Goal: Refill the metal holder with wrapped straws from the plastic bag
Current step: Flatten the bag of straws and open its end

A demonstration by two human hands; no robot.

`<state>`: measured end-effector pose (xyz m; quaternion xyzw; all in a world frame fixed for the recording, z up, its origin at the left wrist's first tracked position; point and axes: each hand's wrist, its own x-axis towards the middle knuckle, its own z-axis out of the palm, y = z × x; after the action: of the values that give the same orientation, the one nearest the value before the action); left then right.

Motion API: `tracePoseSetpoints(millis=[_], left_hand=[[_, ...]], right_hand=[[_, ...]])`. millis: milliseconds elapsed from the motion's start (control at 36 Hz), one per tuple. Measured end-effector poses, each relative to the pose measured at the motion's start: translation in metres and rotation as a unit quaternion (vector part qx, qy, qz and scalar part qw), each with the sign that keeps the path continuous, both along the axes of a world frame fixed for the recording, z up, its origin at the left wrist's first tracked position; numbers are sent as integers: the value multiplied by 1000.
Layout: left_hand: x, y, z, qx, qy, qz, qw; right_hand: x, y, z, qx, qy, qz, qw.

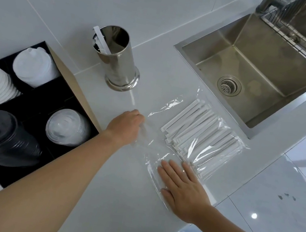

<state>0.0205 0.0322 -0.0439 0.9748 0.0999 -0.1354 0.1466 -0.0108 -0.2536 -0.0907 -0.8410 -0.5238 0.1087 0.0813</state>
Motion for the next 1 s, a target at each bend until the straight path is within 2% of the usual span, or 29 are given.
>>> tracePoseSetpoints(millis=[222, 389, 528, 694, 833, 1000], left_hand=[[13, 10, 10, 1, 43, -13, 999], [14, 8, 13, 8, 60, 14, 998], [6, 4, 11, 19, 70, 71, 995], [0, 5, 13, -20, 57, 141, 988], [-4, 9, 14, -81, 65, 133, 986], [-1, 7, 11, -85, 58, 97, 990]], right_hand=[[0, -1, -2, 15, -5, -2, 1000], [0, -2, -7, 17, -1, -5, 1000], [0, -2, -8, 16, 0, -7, 1000], [-1, -2, -9, 20, -2, -8, 1000], [-1, -2, -10, 25, -2, -9, 1000], [-1, -3, -13, 29, 0, -10, 1000]])
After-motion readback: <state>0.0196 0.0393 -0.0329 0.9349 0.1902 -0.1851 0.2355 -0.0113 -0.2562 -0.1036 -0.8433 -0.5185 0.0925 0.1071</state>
